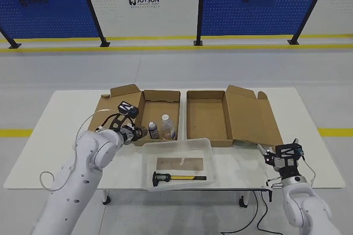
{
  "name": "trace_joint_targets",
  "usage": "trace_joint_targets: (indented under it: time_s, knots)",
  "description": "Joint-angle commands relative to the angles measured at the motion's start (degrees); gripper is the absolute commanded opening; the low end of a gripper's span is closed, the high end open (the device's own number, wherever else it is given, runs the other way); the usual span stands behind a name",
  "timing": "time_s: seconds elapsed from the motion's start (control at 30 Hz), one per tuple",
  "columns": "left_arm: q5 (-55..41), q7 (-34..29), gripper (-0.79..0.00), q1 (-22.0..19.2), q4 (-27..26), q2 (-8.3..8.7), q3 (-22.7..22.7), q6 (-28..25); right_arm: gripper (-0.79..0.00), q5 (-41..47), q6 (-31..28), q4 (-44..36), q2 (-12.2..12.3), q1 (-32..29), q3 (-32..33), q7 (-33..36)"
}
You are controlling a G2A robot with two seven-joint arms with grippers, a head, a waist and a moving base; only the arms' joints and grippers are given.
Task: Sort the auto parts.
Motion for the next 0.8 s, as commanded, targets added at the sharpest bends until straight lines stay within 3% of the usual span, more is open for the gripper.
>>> trace_joint_targets:
  time_s: [0.0,0.77]
  knots:
    - [0.8,0.4,-0.785,-0.9,1.8,-0.16,0.7,0.7,0.0,0.0,0.0,0.0,0.0,0.0,0.0,0.0]
    - [2.9,-0.8,-0.785,-11.4,17.5,-2.67,9.5,0.8,0.0,0.0,0.0,0.0,0.0,0.0,0.0,0.0]
